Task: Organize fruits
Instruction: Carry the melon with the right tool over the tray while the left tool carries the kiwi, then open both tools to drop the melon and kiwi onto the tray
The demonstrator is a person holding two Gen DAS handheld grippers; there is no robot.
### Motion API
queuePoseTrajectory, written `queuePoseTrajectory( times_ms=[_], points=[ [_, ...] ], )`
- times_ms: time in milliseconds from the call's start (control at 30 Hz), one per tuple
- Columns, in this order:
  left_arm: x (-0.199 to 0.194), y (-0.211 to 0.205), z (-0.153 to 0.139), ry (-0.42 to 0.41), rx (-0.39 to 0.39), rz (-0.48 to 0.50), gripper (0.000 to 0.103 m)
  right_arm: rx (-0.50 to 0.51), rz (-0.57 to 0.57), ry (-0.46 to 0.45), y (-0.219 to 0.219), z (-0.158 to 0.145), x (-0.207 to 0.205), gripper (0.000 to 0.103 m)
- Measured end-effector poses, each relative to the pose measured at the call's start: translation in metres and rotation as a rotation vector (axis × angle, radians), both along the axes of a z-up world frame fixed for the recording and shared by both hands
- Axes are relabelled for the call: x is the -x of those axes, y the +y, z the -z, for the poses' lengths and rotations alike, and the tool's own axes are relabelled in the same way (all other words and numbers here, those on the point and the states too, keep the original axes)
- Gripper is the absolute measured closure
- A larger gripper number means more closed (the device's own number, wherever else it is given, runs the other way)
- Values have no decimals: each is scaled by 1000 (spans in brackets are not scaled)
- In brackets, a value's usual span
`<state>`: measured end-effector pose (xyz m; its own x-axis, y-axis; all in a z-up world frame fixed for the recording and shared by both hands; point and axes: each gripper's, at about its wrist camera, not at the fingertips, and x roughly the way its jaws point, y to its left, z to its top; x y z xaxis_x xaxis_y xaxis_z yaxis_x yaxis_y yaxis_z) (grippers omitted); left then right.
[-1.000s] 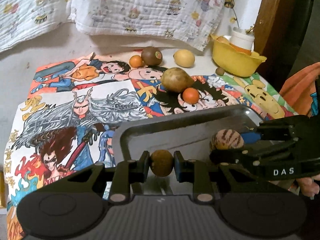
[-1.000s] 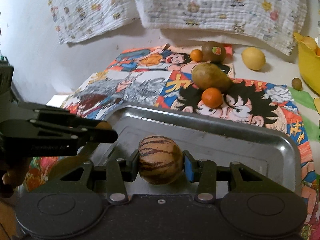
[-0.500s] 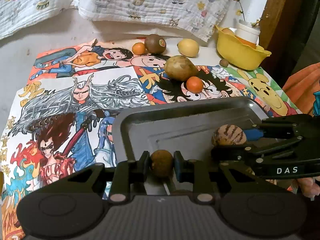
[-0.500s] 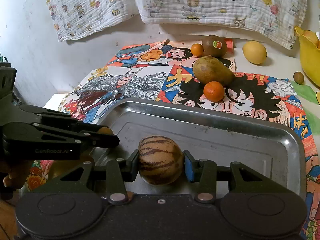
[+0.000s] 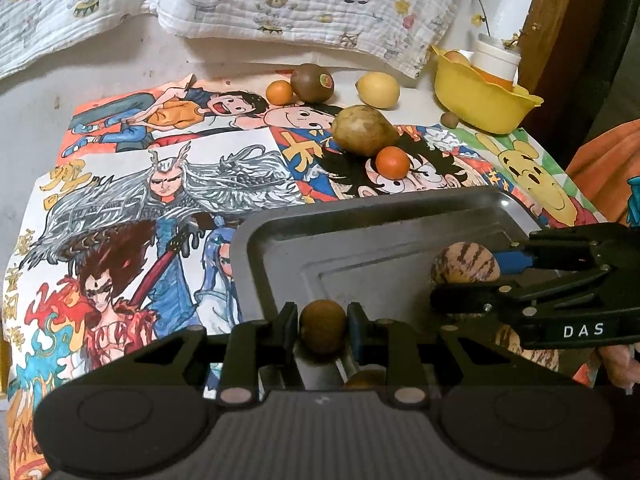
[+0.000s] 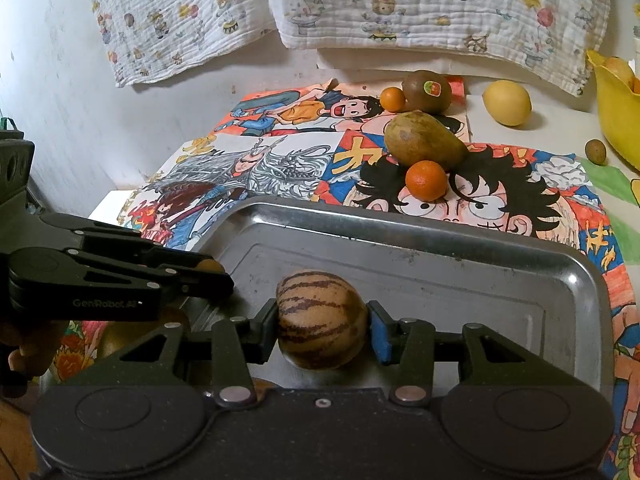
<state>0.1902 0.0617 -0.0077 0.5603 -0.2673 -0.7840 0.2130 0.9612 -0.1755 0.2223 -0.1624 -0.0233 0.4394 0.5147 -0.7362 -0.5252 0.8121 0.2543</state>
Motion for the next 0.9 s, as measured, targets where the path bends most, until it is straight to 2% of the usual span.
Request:
queuePoseTrajectory(
  times_ms=[133, 233, 300, 400, 500, 567, 733, 900],
  points=[
    [5, 2, -3, -11, -8, -8, 71, 3, 4, -7, -4, 0, 4, 53],
    [8, 4, -7, -13, 1, -22, 69, -7, 14, -14, -10, -2, 9, 47],
    [12, 5, -11, -22, 8, -30, 63, -12, 20, -25, -13, -5, 13, 41],
    [20, 6, -18, -43, 8, -47, 39, -21, 25, -41, -18, -8, 20, 35],
    [30, 7, -27, -69, 7, -55, 30, -35, 27, -70, -23, -14, 30, 25],
    [37, 7, -33, -84, 9, -60, 18, -49, 25, -86, -26, -18, 37, 20],
    [60, 3, -47, -146, -15, -66, 3, -69, 15, -128, -35, -26, 57, 4],
    [83, -3, -54, -177, -32, -28, 1, -62, -23, -127, -41, -26, 76, 1]
  ],
)
